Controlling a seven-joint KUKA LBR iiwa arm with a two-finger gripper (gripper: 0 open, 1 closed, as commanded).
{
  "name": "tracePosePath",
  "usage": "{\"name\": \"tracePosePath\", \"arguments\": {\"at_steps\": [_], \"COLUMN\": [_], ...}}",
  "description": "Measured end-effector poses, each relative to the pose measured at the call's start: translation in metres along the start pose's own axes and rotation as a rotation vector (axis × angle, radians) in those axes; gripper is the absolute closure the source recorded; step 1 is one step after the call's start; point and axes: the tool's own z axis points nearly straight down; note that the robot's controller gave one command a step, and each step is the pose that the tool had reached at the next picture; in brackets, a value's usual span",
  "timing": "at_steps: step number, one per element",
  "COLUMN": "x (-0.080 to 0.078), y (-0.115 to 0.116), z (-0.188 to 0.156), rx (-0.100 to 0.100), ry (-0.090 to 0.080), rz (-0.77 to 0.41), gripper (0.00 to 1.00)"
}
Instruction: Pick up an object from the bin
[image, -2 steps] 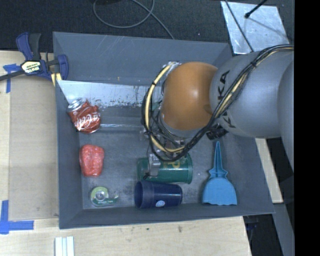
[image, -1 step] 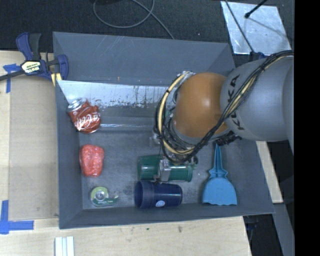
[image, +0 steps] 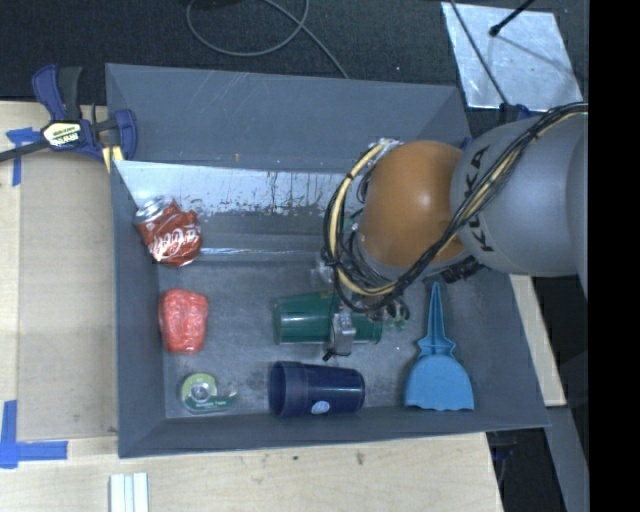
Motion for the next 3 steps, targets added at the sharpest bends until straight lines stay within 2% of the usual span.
{"name": "tracePosePath", "arguments": {"at_steps": [1,2,3], "x": [-0.002,-0.002,-0.002], "y": [0.008,0.008,0.006], "z": [0.037,0.037,-0.07], "rx": [-0.006,-0.006,-0.006], "ry": [-0.01,-0.01,-0.014], "rz": [-0.269,-0.269,-0.303], "gripper": [1.0,1.0,1.0]}}
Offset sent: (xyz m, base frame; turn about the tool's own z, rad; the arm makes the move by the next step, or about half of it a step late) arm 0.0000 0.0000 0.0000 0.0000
